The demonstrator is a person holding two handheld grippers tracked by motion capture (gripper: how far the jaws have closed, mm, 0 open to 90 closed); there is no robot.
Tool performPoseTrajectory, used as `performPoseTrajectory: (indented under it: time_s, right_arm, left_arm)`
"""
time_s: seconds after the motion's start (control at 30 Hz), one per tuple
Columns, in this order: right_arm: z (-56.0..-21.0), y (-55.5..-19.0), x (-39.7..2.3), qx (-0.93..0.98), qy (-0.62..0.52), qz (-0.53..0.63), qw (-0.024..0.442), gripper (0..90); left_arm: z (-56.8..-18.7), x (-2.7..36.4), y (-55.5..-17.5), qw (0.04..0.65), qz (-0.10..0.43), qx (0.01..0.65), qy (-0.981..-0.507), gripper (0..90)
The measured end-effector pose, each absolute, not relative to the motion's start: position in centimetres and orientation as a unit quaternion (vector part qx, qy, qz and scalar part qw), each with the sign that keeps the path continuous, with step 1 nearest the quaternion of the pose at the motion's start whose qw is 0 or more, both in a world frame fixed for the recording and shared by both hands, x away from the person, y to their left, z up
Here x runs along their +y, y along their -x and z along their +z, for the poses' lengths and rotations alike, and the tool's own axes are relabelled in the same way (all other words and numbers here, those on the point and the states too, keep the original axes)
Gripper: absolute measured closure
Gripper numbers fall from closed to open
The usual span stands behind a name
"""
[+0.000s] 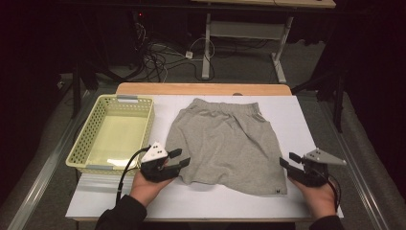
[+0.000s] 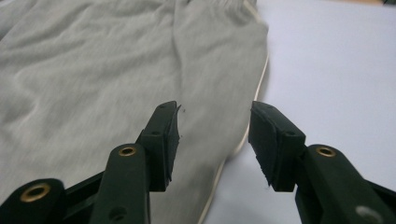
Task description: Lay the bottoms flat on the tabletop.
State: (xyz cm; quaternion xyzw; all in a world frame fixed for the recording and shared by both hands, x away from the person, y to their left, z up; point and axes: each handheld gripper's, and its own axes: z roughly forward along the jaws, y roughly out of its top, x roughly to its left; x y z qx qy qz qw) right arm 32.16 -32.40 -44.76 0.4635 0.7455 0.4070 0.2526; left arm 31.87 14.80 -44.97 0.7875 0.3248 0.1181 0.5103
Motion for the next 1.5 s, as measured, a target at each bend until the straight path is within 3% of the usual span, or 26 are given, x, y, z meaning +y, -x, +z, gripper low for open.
performPoseTrajectory:
  time_s: [0.3,0.7,1.0,1.5]
  right_arm:
    - [-46.2,-26.7,-32.7,0.737,-0.469,0.423,0.24,52.6]
    - [-47.1,-25.9,-32.7,0.742,-0.468,0.422,0.229,49.7]
    - [-47.2,-26.7,-32.1,0.752,-0.452,0.424,0.227,48.5]
    - [-47.1,-27.0,-31.6,0.748,-0.453,0.425,0.232,42.6]
  left_arm:
    - [-47.1,15.2,-30.5,0.493,0.14,0.301,-0.804,32.7]
    - [-48.2,13.8,-31.4,0.485,0.123,0.323,-0.803,0.0]
    - [-48.1,13.4,-30.8,0.478,0.154,0.321,-0.803,0.0]
    - [-47.1,14.3,-29.5,0.511,0.139,0.313,-0.788,0.0]
